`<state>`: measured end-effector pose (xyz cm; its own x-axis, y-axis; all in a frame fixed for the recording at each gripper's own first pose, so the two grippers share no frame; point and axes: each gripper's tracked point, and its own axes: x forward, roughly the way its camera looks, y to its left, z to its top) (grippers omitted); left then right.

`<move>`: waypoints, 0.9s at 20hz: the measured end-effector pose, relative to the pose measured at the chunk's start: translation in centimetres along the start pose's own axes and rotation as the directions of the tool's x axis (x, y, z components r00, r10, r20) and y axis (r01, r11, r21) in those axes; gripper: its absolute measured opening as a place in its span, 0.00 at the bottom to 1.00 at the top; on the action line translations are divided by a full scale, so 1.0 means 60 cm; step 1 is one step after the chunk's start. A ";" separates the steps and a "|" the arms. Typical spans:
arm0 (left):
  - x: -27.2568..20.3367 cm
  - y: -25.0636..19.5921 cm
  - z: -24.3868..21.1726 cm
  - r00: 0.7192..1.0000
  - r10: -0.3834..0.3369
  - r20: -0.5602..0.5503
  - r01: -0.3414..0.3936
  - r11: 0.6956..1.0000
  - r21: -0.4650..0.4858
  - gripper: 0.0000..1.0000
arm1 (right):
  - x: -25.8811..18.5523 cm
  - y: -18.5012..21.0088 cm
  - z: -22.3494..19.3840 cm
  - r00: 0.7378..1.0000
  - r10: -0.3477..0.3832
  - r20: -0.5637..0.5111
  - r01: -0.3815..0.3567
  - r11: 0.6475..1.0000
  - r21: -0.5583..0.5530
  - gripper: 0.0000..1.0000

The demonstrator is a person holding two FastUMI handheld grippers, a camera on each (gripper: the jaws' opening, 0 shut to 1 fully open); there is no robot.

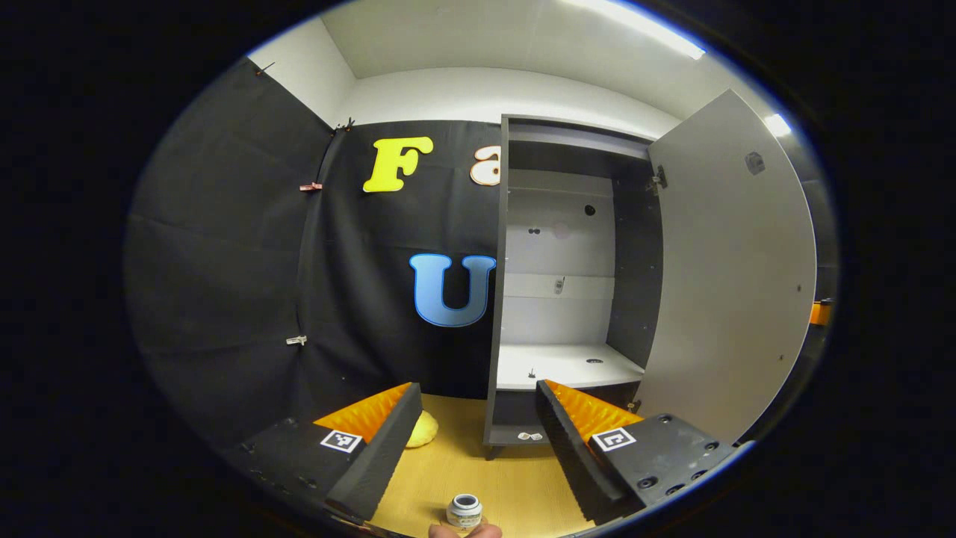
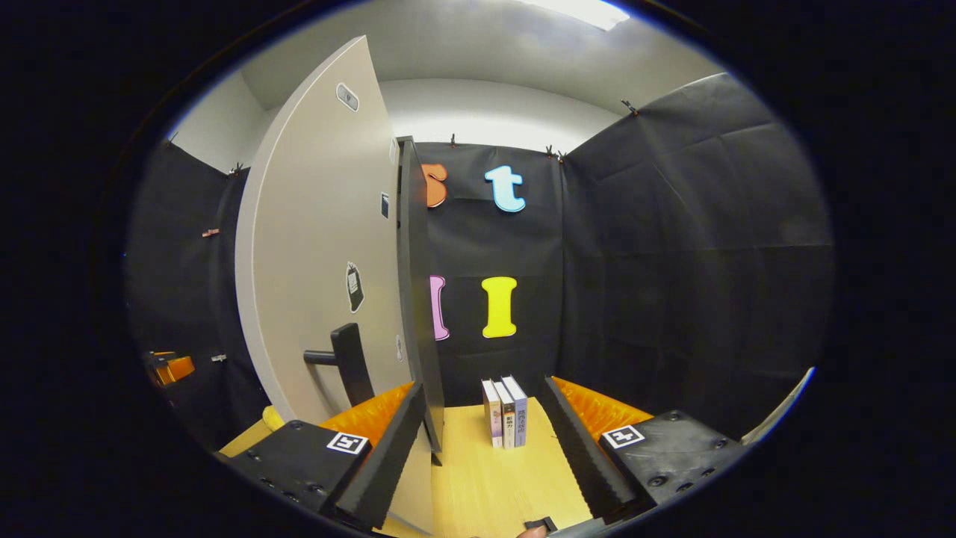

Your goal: Open the cabinet door with the right hand, grasp the bottle in the cabinet with the left hand and place it on the coaster, then close the cabinet door with the right hand.

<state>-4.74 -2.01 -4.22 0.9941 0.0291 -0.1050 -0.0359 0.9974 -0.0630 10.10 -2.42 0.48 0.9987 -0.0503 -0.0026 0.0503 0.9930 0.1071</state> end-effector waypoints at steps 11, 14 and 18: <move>0.010 0.027 -0.031 1.000 -0.023 -0.022 0.022 1.000 -0.019 0.96 | -0.008 0.031 -0.014 1.000 -0.024 -0.014 0.024 1.000 -0.015 0.95; 0.013 0.029 -0.040 0.998 -0.050 -0.026 0.049 0.998 -0.029 0.96 | -0.021 0.069 -0.018 1.000 -0.014 -0.020 0.014 1.000 -0.004 0.95; 0.023 0.035 -0.042 0.996 -0.081 -0.024 0.080 0.996 -0.034 0.96 | -0.024 0.123 -0.024 1.000 0.008 -0.026 -0.008 1.000 -0.004 0.95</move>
<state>-3.70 -0.03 -6.98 0.9909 -0.0533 -0.1234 0.0404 0.9936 -0.1052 9.01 5.15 -0.15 0.9988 -0.0393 -0.0279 0.0420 0.9937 0.1036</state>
